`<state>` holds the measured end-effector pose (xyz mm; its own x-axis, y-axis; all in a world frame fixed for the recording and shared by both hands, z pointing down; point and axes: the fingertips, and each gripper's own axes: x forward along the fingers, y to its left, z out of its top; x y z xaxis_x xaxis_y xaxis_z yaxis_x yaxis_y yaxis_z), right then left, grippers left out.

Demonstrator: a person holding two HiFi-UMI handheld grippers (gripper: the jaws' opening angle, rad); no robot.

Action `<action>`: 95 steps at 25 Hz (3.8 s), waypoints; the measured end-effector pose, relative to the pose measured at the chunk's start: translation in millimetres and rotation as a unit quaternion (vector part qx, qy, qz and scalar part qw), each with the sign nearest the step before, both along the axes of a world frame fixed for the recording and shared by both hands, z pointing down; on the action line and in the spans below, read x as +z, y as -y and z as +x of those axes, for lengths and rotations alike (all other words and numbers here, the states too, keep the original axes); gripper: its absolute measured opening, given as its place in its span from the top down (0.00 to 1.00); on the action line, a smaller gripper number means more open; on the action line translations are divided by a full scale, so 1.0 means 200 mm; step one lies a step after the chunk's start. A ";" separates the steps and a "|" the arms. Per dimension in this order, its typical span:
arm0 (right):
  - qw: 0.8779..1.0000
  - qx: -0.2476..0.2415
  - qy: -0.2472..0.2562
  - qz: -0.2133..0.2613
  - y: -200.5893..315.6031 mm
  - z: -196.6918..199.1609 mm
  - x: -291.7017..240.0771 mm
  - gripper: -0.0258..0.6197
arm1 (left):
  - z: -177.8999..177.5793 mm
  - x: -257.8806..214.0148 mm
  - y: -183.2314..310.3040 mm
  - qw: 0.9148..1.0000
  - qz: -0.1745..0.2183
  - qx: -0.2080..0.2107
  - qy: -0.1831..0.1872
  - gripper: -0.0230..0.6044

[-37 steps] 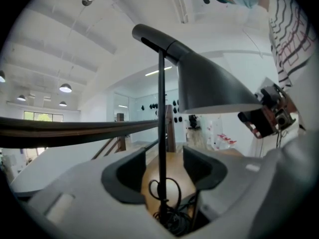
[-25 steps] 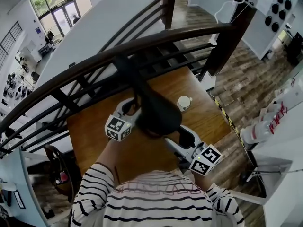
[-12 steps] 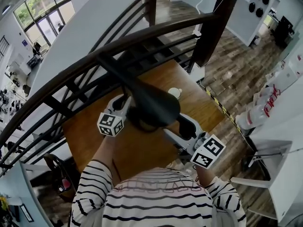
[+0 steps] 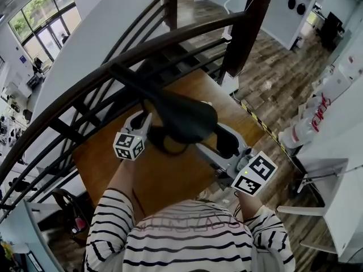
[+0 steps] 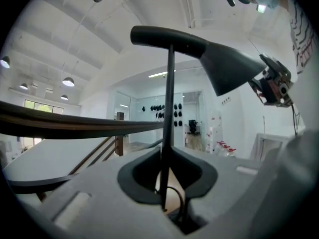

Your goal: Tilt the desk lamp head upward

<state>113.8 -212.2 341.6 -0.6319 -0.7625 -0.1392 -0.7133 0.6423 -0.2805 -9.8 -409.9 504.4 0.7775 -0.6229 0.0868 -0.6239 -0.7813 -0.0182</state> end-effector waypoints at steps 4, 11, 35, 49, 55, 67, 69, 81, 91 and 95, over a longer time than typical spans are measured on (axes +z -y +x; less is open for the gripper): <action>1.000 0.000 -0.008 0.010 -0.02 0.00 -0.09 0.50 | 0.00 0.00 -0.01 1.000 0.000 -0.008 0.010 0.88; 0.999 0.001 -0.029 0.043 -0.04 0.01 -0.25 0.51 | 0.00 0.02 -0.02 1.000 -0.003 -0.012 0.015 0.88; 0.992 -0.006 -0.073 0.107 0.06 -0.07 -0.69 0.51 | 0.00 0.02 -0.02 0.999 -0.002 -0.010 0.039 0.89; 0.991 -0.017 -0.065 0.116 0.09 -0.10 -0.78 0.50 | -0.01 0.02 -0.03 0.999 -0.001 -0.018 0.051 0.89; 0.988 -0.005 -0.078 0.135 0.07 -0.11 -0.76 0.48 | -0.01 0.02 -0.03 0.998 -0.005 -0.018 0.053 0.89; 0.992 0.001 -0.066 0.104 -0.01 -0.07 -0.61 0.48 | 0.03 0.06 -0.06 0.997 -0.035 -0.027 0.066 0.63; 0.993 0.005 -0.061 0.096 -0.03 -0.07 -0.57 0.48 | 0.02 0.03 -0.08 0.998 -0.030 -0.029 0.056 0.57; 0.999 0.035 -0.009 0.037 -0.09 -0.09 -0.26 0.49 | -0.04 -0.16 -0.39 1.000 0.016 -0.001 0.024 0.48; 0.998 0.057 0.009 -0.013 -0.15 -0.24 0.04 0.59 | -0.17 -0.25 -0.73 0.998 0.046 0.027 0.021 0.48; 0.997 0.070 0.011 -0.029 -0.19 -0.31 0.14 0.65 | -0.25 -0.26 -0.86 0.999 0.040 0.029 0.006 0.50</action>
